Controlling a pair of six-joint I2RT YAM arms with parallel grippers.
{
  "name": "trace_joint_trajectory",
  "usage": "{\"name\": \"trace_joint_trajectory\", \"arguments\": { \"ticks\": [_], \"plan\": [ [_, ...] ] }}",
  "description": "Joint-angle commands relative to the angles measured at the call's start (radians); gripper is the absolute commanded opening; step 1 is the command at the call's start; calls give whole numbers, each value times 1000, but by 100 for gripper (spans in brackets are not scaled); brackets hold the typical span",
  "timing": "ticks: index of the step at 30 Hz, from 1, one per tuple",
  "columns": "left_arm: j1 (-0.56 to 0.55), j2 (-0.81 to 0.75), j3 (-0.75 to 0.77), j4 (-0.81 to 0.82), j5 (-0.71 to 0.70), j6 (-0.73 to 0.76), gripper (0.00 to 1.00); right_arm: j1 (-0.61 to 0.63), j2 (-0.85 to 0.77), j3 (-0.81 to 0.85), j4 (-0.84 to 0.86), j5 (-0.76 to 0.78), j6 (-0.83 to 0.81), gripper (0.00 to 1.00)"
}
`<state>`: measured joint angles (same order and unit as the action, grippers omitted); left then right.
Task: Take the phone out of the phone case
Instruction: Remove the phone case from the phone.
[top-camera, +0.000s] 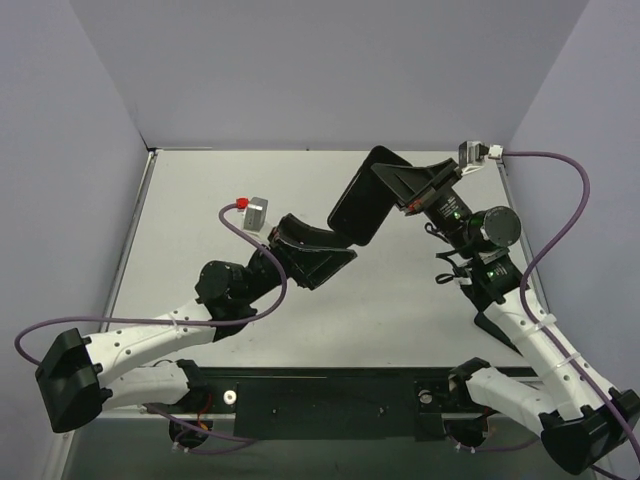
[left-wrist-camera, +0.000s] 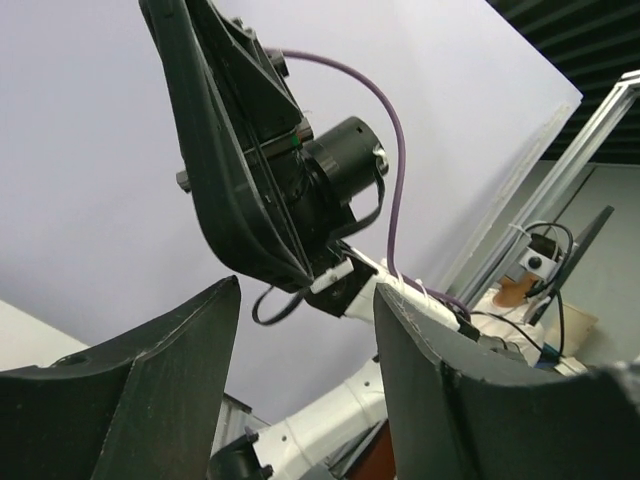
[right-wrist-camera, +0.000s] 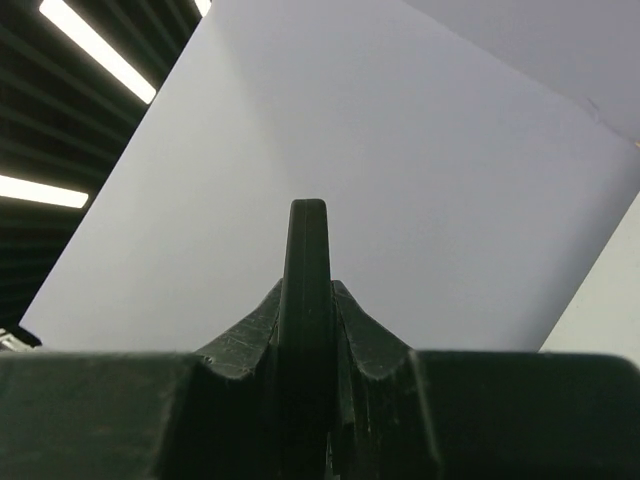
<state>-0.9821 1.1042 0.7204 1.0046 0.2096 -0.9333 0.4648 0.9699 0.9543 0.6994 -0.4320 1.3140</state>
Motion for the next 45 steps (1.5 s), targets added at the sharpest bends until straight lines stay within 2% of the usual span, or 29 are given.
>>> {"name": "trace_joint_trajectory", "arguments": {
  "ticks": [1,5,8,16,24,28,31,33,34,38,42,45],
  "plan": [
    [-12,28,16,120,-98,53,65,32,-17,-20,146,183,-33,0],
    [-17,48,14,152,-166,45,60,63,-13,-43,193,225,-50,0],
    [-18,65,22,167,-179,44,49,80,-26,-81,225,265,-73,0],
    [-18,72,27,184,-151,45,35,86,-43,-104,204,305,-98,0],
    [-18,79,48,167,-107,33,35,92,-51,-109,184,335,-102,0],
    [-18,80,56,151,-79,57,26,94,-57,-106,161,357,-95,0],
    [-17,82,53,169,-32,93,19,94,-60,-86,79,375,-65,0],
    [-15,85,60,181,54,151,13,89,-51,-66,48,362,-21,0],
    [-6,85,79,145,123,204,8,84,-40,-58,29,342,6,0],
    [-6,54,116,-16,240,432,0,80,-30,-29,-29,305,106,0],
    [5,13,128,-199,264,698,0,69,-7,-25,-26,250,218,0],
    [49,20,131,-245,261,768,0,71,15,-28,3,214,299,0]
  ]
}}
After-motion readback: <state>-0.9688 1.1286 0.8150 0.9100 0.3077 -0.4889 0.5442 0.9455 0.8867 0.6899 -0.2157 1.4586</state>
